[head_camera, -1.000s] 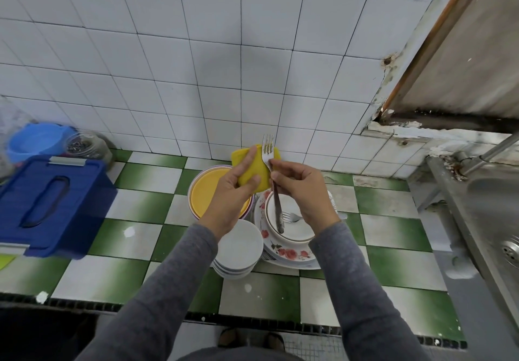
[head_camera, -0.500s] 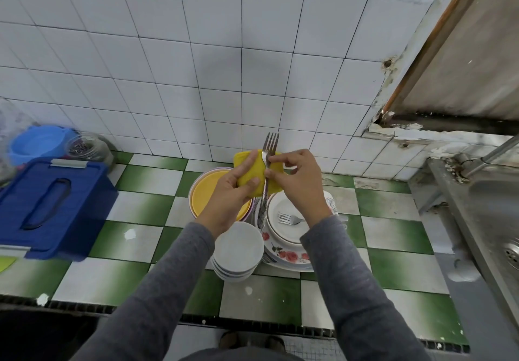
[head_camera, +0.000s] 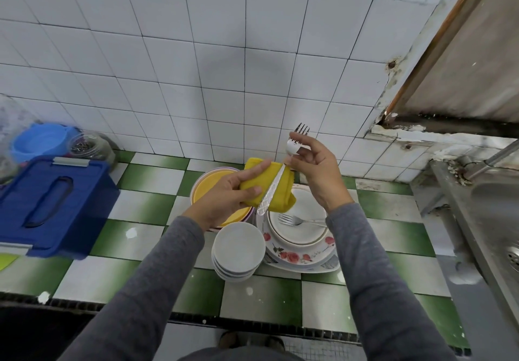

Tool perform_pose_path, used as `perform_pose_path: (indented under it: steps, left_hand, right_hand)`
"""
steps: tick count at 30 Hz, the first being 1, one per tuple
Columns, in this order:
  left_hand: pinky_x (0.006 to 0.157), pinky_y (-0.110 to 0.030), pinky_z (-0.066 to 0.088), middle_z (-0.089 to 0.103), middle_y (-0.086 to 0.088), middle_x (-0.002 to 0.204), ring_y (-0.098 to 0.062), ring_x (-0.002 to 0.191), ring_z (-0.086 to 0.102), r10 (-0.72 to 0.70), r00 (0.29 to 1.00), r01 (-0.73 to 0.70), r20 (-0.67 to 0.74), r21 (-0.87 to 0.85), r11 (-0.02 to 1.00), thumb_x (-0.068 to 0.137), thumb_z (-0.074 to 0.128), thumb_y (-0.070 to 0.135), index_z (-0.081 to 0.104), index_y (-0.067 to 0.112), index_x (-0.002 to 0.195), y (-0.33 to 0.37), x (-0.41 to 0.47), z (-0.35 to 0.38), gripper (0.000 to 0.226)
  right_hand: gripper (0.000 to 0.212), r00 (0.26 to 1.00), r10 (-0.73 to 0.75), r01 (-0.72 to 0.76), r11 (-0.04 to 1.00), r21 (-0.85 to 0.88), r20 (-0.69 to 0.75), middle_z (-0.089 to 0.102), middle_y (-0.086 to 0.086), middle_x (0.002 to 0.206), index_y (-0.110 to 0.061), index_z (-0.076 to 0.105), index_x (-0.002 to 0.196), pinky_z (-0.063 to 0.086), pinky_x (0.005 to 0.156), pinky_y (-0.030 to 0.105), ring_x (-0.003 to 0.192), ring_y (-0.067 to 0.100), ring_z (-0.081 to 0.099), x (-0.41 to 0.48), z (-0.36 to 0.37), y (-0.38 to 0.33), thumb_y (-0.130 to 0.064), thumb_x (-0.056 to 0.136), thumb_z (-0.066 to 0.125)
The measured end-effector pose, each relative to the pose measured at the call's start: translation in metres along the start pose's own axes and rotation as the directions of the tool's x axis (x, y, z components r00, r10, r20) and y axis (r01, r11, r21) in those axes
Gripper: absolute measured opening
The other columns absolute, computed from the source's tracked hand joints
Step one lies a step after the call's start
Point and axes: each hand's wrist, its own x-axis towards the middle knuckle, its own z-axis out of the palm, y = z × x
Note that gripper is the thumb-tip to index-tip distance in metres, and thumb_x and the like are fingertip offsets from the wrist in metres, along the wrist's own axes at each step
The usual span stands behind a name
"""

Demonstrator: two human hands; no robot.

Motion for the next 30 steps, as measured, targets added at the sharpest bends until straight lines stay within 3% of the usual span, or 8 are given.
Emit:
perform_pose_path:
  steps: [7,10,13,20,25,30]
  left_hand:
    - [0.102,-0.045,0.051,0.048,-0.007,0.148,-0.032,0.129,0.053,0.028,1.000,-0.028,0.011,0.000,1.000,0.081,0.072,0.020,0.066,0.041,0.126,0.003,0.002,0.002,0.050]
    - [0.097,-0.038,0.054,0.049,-0.001,0.145,-0.025,0.124,0.056,-0.002,1.000,0.000,0.026,0.051,0.999,0.081,0.068,0.018,0.060,0.038,0.129,0.005,-0.001,0.004,0.053]
    - [0.096,-0.036,0.054,0.050,0.000,0.145,-0.025,0.124,0.056,0.012,1.000,-0.013,0.013,0.062,0.998,0.082,0.066,0.015,0.059,0.036,0.130,0.007,-0.002,0.007,0.053]
    - [0.096,-0.036,0.054,0.052,0.002,0.141,-0.024,0.123,0.056,0.006,1.000,-0.008,0.012,0.129,0.992,0.095,0.057,0.001,0.059,0.038,0.128,0.007,-0.004,0.007,0.050]
    - [0.101,-0.043,0.052,0.049,0.002,0.145,-0.026,0.126,0.055,-0.043,0.998,0.034,0.042,0.208,0.977,0.095,0.060,0.005,0.061,0.044,0.127,0.004,-0.008,0.004,0.051]
    - [0.095,-0.036,0.055,0.052,-0.001,0.142,-0.026,0.124,0.056,0.012,1.000,-0.011,-0.012,0.106,0.994,0.095,0.056,-0.001,0.058,0.035,0.128,0.009,-0.003,0.012,0.049]
  right_hand:
    - [0.050,0.998,0.011,-0.012,0.999,0.029,0.057,0.069,-0.002,0.108,-0.017,0.066,0.120,0.055,0.085,0.028,0.094,0.011,0.062,-0.005,0.007,0.001,0.015,0.081,0.069]
    - [0.050,1.000,-0.031,0.031,0.998,0.060,-0.003,0.068,0.004,0.120,-0.016,0.064,0.119,0.054,0.087,0.027,0.103,0.013,0.064,0.000,0.001,-0.005,0.017,0.082,0.066]
    - [0.050,0.998,-0.047,0.050,0.996,0.069,-0.044,0.064,0.016,0.131,-0.018,0.064,0.122,0.054,0.094,0.031,0.116,0.025,0.062,0.003,-0.002,-0.008,0.015,0.084,0.065]
    - [0.048,1.000,0.009,-0.010,0.999,0.040,0.030,0.071,-0.003,0.111,-0.015,0.067,0.117,0.055,0.081,0.024,0.093,0.007,0.066,-0.009,0.004,-0.001,0.017,0.081,0.066]
    - [0.048,0.998,-0.002,0.007,0.997,0.081,-0.064,0.069,0.007,0.118,-0.015,0.066,0.116,0.054,0.084,0.024,0.100,0.010,0.067,-0.003,-0.004,-0.010,0.019,0.082,0.064]
    - [0.048,0.999,0.037,-0.036,0.998,0.053,-0.018,0.068,0.006,0.119,-0.015,0.066,0.119,0.054,0.086,0.026,0.103,0.013,0.064,-0.015,0.005,0.001,0.015,0.082,0.067]
